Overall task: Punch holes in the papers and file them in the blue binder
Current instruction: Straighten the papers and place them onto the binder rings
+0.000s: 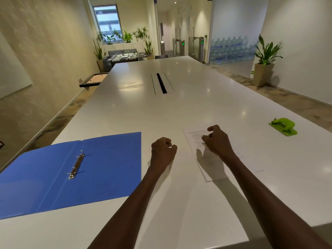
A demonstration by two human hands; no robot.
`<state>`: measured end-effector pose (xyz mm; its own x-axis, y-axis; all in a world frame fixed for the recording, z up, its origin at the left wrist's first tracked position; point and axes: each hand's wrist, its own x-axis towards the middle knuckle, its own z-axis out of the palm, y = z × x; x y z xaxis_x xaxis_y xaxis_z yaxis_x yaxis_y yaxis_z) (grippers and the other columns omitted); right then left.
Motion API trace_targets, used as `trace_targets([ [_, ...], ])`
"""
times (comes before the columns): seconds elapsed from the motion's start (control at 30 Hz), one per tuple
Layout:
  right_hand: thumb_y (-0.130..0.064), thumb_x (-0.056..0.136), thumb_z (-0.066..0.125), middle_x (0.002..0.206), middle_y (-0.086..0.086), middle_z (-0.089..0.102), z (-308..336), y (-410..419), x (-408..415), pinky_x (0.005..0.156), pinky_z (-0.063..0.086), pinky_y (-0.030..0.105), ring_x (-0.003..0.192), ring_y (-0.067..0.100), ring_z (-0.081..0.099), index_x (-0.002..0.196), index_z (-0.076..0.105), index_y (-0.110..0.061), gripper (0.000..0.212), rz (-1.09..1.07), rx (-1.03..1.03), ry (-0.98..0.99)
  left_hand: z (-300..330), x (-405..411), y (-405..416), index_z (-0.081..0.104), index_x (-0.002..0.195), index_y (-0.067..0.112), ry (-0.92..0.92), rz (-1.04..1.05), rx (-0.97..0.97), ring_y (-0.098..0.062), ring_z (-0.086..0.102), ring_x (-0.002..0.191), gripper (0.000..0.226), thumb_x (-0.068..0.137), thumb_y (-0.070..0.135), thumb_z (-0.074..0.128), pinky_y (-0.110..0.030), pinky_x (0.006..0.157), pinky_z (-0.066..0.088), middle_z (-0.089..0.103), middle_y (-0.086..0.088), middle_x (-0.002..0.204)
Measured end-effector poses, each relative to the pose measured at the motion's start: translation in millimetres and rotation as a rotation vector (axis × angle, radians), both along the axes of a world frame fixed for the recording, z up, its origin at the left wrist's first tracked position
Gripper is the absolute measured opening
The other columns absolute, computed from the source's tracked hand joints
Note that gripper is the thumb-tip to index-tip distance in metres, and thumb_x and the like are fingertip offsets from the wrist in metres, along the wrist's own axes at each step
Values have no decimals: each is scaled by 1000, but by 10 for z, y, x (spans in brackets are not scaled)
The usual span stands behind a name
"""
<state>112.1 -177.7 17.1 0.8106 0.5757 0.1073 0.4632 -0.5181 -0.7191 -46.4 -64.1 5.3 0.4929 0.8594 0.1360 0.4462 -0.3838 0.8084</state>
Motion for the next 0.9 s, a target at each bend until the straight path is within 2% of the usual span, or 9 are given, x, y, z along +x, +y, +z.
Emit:
trace_targets([
  [0.03,-32,86,64,115,18,62,-21,-65,116,94,40,39,112,36,54,125,49,-4,50,-37,-77,-46,-17,86,-51,64,113,3,32,-22,-8,-18,64,100,32,84,19,67,-15,76,35,68,-5,104],
  [0.1,-43,84,66,128,25,51,-38,-188,309,98,38,43,121,41,44,130,43,0,68,-118,-220,-79,-22,255,-150,61,110,6,80,-49,-25,-19,62,96,31,85,22,67,-12,73,32,66,-7,99],
  [0.23,-55,78,70,135,29,40,-27,-362,542,99,40,45,127,44,36,132,38,5,87,-202,-380,-35,-32,567,-288,57,101,0,198,-46,-34,-25,62,91,33,84,27,63,-20,69,35,57,-9,86],
  [0.37,-55,71,76,132,26,41,-94,-420,649,96,42,43,123,40,39,126,43,2,86,-197,-487,32,-18,733,-383,47,77,8,245,-30,-103,-23,59,78,18,84,20,59,-25,64,40,49,-1,73],
  [0.47,-54,70,78,129,23,43,-142,-391,687,94,43,42,120,37,41,123,49,-1,81,-185,-522,24,8,831,-400,36,63,15,270,-42,-131,-17,48,65,27,82,12,55,-23,58,39,42,1,65],
  [0.57,-52,69,80,126,21,47,-125,-328,708,91,45,42,117,36,44,120,56,-6,73,-166,-554,31,52,943,-409,36,59,12,253,-37,-163,-13,38,51,26,77,7,53,-18,47,29,39,0,58],
  [0.77,-51,62,84,120,17,53,-125,-278,804,89,49,43,113,36,47,108,63,-11,64,-142,-576,63,76,1061,-439,40,61,12,262,-47,-219,-13,39,53,20,76,8,52,-19,49,29,43,0,61],
  [0.9,-53,60,85,121,18,53,-124,-295,868,92,49,44,113,36,47,105,61,-13,64,-142,-586,109,54,1062,-449,52,67,9,298,-14,-211,-18,50,60,13,74,12,62,-20,51,35,51,-3,65],
])
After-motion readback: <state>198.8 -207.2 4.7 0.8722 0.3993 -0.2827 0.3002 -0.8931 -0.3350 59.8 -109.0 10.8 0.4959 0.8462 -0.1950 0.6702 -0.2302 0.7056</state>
